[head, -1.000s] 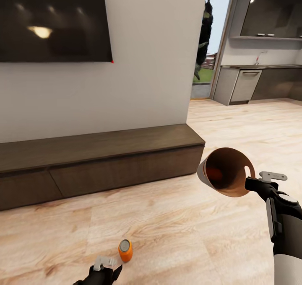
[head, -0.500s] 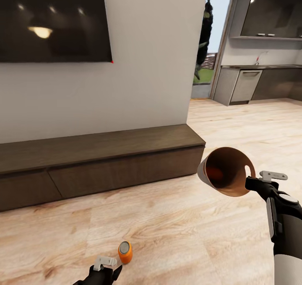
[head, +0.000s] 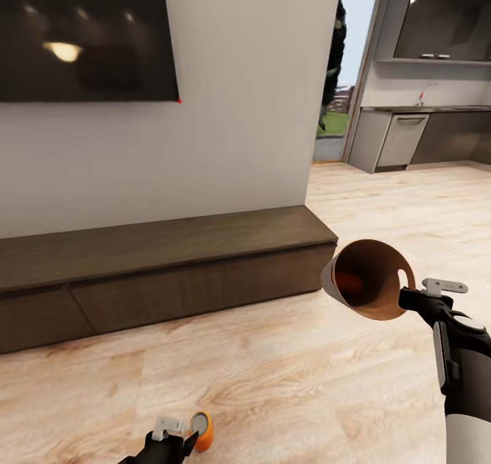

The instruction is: Put the three can of soda from the living room inside the tash can in the kitchen.

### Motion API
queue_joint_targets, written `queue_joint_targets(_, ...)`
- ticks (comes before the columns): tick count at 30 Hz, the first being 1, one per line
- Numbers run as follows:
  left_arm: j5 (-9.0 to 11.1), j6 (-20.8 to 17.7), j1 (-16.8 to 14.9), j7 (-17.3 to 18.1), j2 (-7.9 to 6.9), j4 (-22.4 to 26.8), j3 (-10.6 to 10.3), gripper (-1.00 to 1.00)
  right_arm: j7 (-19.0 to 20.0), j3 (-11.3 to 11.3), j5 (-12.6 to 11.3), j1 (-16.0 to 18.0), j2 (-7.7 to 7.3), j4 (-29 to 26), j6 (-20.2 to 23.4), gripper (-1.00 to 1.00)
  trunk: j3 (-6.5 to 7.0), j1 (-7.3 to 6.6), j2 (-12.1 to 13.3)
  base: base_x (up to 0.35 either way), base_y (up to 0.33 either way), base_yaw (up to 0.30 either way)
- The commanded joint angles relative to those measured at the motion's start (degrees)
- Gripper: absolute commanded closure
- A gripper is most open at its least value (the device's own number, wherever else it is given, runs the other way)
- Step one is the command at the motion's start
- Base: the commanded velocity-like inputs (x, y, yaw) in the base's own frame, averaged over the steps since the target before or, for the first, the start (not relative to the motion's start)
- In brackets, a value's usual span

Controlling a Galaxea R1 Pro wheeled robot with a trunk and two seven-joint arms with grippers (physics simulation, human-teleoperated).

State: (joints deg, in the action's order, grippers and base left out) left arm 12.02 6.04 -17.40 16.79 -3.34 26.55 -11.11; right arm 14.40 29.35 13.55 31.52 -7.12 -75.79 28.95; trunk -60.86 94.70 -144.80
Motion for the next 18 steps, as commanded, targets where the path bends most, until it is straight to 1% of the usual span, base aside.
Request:
queue_joint_targets(1, 0.0, 0.0, 0.0, 0.0, 0.0, 0.0, 0.0, -1.0, 0.4, 0.0, -0.5, 0.0, 0.0, -0.1, 0.0, 1.0, 0.01, -0.01, 0.0, 0.061, 0.0, 0.0)
queue_joint_targets(12, -0.1, 0.0, 0.0, 0.0, 0.0, 0.0, 0.0, -1.0, 0.4, 0.0, -0.6, 0.0, 0.0, -0.1, 0.0, 1.0, 0.01, -0.01, 0.0, 0.016, 0.0, 0.0)
queue_joint_targets(15, -0.1, 0.0, 0.0, 0.0, 0.0, 0.0, 0.0, -1.0, 0.4, 0.0, -0.6, 0.0, 0.04, -0.1, 0.0, 1.0, 0.01, -0.01, 0.0, 0.093, -0.043, 0.0)
queue_joint_targets(18, -0.2, 0.0, 0.0, 0.0, 0.0, 0.0, 0.0, -1.0, 0.4, 0.0, -0.6, 0.0, 0.07, -0.1, 0.0, 1.0, 0.01, -0.01, 0.0, 0.186, -0.118, 0.0)
